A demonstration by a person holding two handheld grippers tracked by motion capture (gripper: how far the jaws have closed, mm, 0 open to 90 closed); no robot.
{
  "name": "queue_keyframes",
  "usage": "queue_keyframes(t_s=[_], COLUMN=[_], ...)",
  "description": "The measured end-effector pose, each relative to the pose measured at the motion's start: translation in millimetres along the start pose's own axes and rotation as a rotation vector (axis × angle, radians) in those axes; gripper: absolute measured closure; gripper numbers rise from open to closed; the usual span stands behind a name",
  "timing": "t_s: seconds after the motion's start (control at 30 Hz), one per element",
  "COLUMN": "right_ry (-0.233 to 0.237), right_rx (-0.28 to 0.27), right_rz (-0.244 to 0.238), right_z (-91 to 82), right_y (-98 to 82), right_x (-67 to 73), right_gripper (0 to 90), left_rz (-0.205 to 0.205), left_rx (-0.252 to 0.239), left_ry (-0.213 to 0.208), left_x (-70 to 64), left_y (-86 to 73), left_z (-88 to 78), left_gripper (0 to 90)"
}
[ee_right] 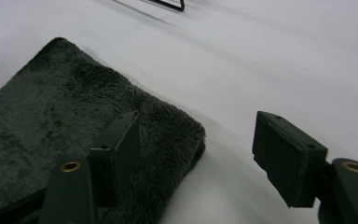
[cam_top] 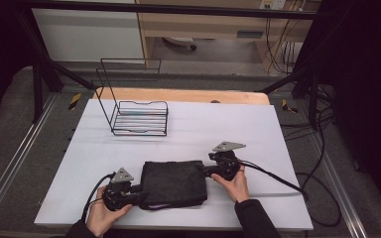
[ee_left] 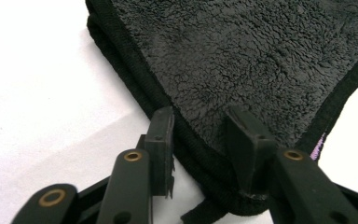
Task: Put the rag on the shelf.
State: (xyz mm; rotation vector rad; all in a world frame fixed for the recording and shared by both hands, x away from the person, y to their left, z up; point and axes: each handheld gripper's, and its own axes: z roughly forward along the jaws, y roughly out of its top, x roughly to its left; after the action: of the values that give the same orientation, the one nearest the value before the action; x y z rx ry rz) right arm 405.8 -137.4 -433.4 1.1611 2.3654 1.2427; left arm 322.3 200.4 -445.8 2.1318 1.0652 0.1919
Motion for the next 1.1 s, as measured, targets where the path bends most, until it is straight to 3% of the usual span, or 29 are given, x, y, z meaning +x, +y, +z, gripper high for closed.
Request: queue_keyframes(t_s=[0.27, 0.47, 0.63, 0.73, 0.9, 1.1], right_ry=[-0.006, 0.053, 0.078, 0.065, 0.045, 0.020], right_rx=[0.056, 0.084, 0.099, 0.110, 0.061, 0.060], right_rz=[0.010, 0.040, 0.061, 0.036, -0.019, -0.092], right_z=[22.8, 30.0, 30.5, 29.8, 30.1, 47.3], right_y=[1.1, 0.3, 2.2, 7.9, 27.9, 47.4], right_x=[-1.3, -2.1, -2.7, -0.8, 2.1, 4.0], right_gripper=[53.5, 69.7, 80.0, 82.4, 83.1, 83.2], left_rz=[0.000, 0.003, 0.012, 0.012, -0.004, 0.042], left_rx=[0.017, 0.024, 0.026, 0.022, 0.003, -0.012], left_ry=[0.000, -0.008, 0.000, 0.003, -0.017, -0.005], left_x=[-1.9, -3.9, -5.5, -6.3, -6.2, -12.9], left_y=[1.6, 2.3, 2.7, 2.6, 1.9, 2.2], left_z=[-0.4, -0.5, -0.8, -1.2, -1.4, 0.0], left_gripper=[71.8, 82.6, 83.4, 83.9, 84.0, 83.4])
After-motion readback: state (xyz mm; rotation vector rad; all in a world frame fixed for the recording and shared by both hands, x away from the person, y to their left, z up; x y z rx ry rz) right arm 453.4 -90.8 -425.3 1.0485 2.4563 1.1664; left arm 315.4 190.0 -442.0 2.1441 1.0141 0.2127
